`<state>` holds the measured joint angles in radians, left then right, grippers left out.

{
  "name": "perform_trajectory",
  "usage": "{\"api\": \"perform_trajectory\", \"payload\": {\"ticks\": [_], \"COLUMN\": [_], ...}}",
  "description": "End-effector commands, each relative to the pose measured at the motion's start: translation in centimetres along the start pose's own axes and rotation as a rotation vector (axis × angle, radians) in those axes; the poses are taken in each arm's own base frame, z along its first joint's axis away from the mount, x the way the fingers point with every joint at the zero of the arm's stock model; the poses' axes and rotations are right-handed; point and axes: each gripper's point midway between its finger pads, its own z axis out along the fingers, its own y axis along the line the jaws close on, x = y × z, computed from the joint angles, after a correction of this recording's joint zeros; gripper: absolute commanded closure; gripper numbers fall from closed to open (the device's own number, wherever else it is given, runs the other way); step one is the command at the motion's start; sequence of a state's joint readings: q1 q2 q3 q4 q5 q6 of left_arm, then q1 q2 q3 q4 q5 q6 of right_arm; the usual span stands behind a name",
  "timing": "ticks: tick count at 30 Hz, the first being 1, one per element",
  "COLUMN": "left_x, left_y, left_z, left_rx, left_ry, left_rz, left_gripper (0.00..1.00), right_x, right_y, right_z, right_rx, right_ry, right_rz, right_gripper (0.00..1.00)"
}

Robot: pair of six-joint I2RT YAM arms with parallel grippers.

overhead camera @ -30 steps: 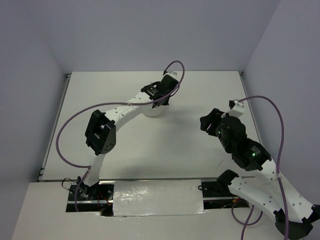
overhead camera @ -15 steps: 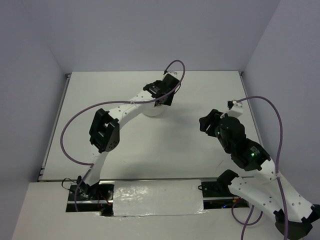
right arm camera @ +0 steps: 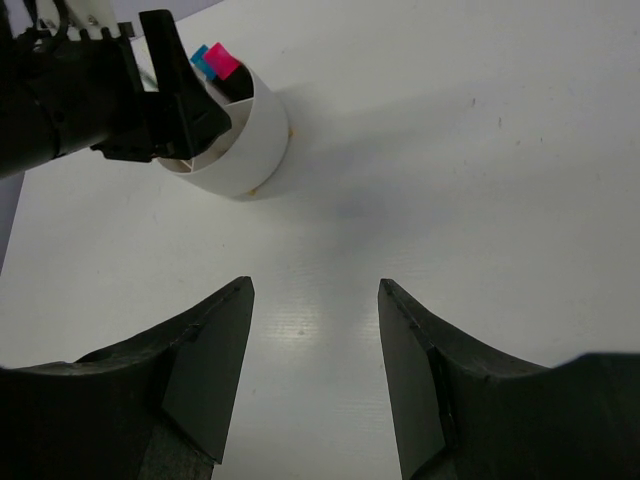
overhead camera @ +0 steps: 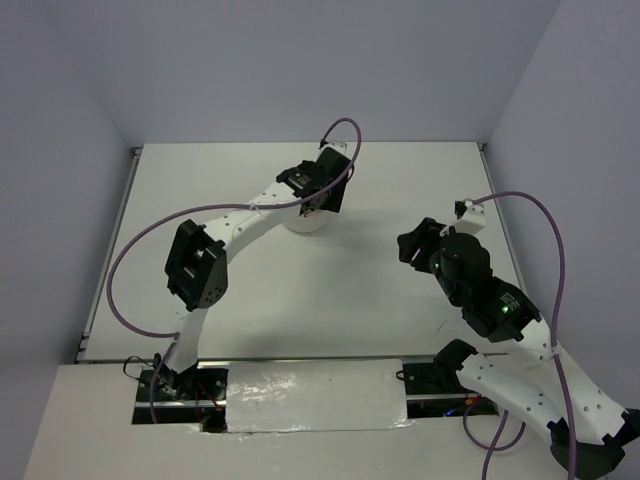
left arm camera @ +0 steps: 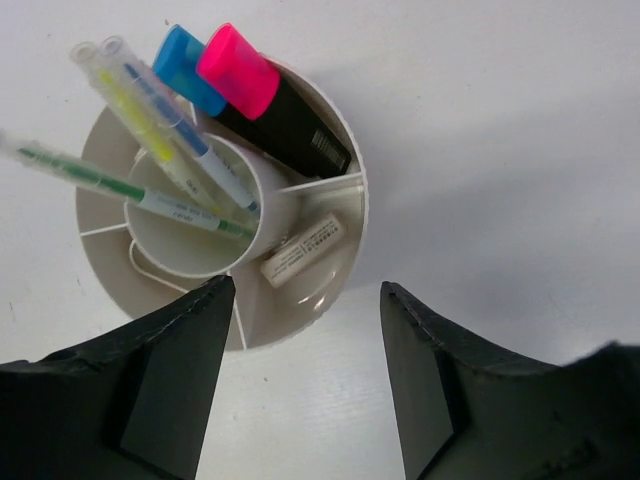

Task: Sort the stationery into containers
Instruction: Reset both arms

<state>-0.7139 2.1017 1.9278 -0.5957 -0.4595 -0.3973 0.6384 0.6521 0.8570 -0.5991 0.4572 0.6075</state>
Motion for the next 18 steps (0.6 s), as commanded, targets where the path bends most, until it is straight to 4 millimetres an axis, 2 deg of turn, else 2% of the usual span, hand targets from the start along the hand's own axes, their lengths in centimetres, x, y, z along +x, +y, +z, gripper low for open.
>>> {"api": "perform_trajectory", "payload": {"ticks": [1,3,4,5,6,7,9,10,11,12,13,14,15,16,17,18], "left_x": [-4.9,-4.7,-5.6,-5.6,-4.7,-5.5,-4.4,-4.5,-4.2,-3.0,-3.3,-2.6,-1.0,-0.9,-0.1,1.9], "left_y": [0.6,1.2,1.9,2.4,3.0,4.0,5.9,7.2,8.2,9.9,11.4,13.4,14.8,16.5,17.7,19.8], "left_z": [-5.8,-6.9,-8.8,-9.5,-9.8,-11.8,-12.6,-14.5,-15.2,-15.2,-17.3,-17.6,-17.6,-19.6,-20.2,-20.3], "left_rx": [0.07,0.072,0.083,0.079,0.066,0.065,0.012,0.004,-0.014,-0.063,-0.067,-0.108,-0.139,-0.146,-0.167,-0.22], "left_ry": [-0.147,-0.156,-0.191,-0.202,-0.193,-0.228,-0.22,-0.236,-0.242,-0.227,-0.266,-0.257,-0.235,-0.27,-0.266,-0.226], "left_rz": [-0.106,-0.116,-0.137,-0.14,-0.137,-0.158,-0.168,-0.191,-0.204,-0.213,-0.258,-0.281,-0.292,-0.336,-0.356,-0.372], "left_gripper": [0.26,0.19,0.18,0.09,0.04,0.01,0.01,0.01,0.01,0.01,0.01,0.01,0.01,0.01,0.01,0.01], "right_x": [-0.9,-1.3,-1.5,-1.5,-2.1,-2.2,-4.1,-4.3,-5.7,-6.4,-6.7,-7.9,-8.5,-8.5,-9.4,-9.2], "right_y": [0.5,1.3,1.8,2.5,2.7,2.5,2.3,1.7,1.7,1.6,0.8,0.9,0.7,0.0,0.0,-0.6], "right_z": [0.0,-0.3,-0.5,-0.8,-1.1,-1.4,-2.4,-2.8,-3.6,-4.1,-4.6,-5.6,-6.2,-6.6,-7.5,-7.9], "right_rx": [-0.022,-0.071,-0.097,-0.143,-0.159,-0.151,-0.131,-0.103,-0.098,-0.089,-0.061,-0.062,-0.057,-0.03,-0.027,-0.008], "right_ry": [-0.036,-0.037,-0.041,-0.035,-0.051,-0.046,-0.087,-0.078,-0.106,-0.121,-0.121,-0.145,-0.155,-0.145,-0.16,-0.14], "right_rz": [0.001,-0.02,-0.032,-0.076,-0.083,-0.098,-0.123,-0.142,-0.158,-0.164,-0.178,-0.183,-0.185,-0.196,-0.199,-0.213], "right_gripper": [0.39,0.39,0.38,0.3,0.09,0.0,0.0,0.0,0.0,0.0,0.0,0.0,0.0,0.0,0.0,0.0]}}
